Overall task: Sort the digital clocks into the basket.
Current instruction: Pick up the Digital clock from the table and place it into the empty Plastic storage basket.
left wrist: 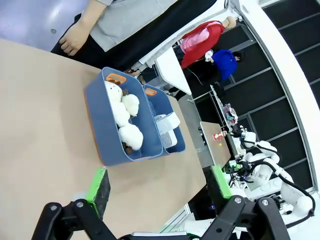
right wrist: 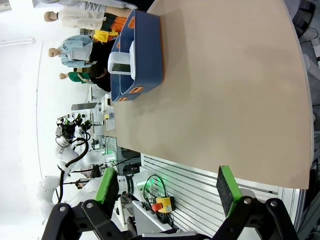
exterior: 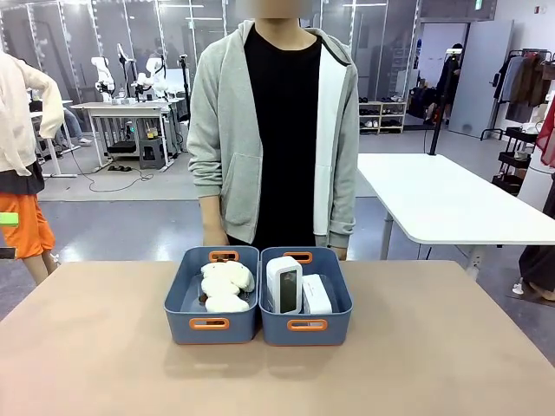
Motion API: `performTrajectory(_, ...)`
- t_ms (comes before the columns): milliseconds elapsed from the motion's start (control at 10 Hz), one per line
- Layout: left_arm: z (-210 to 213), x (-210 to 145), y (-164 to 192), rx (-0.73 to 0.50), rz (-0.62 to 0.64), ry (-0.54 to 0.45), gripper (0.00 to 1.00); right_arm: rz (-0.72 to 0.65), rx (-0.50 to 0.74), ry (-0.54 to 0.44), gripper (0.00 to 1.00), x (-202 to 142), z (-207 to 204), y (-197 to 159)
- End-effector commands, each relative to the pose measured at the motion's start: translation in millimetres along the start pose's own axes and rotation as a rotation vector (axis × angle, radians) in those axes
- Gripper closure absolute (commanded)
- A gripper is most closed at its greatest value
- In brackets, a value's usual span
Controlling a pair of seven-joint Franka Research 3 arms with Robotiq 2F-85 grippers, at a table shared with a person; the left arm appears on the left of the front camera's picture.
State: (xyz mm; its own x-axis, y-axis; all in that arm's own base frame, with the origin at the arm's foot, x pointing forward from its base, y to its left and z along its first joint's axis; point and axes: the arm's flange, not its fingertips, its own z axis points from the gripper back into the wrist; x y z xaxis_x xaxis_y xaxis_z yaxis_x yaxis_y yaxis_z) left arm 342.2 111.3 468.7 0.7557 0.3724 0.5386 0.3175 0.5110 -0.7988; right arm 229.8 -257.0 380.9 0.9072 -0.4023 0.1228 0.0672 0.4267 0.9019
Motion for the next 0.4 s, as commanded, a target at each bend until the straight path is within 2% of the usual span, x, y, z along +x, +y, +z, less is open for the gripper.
performTrajectory(0, 1.6, -0.3, -0.7, -0.006, 0.006, 0.012, 0.00, 0.003, 0.011, -0.003, 0.00, -1.7, 1.4, 0.7)
performTrajectory(300, 1.6, -0.3, -0.7, -0.006, 0.006, 0.012, 0.00, 0.003, 0.011, -0.003, 0.00, -1.7, 1.4, 0.7)
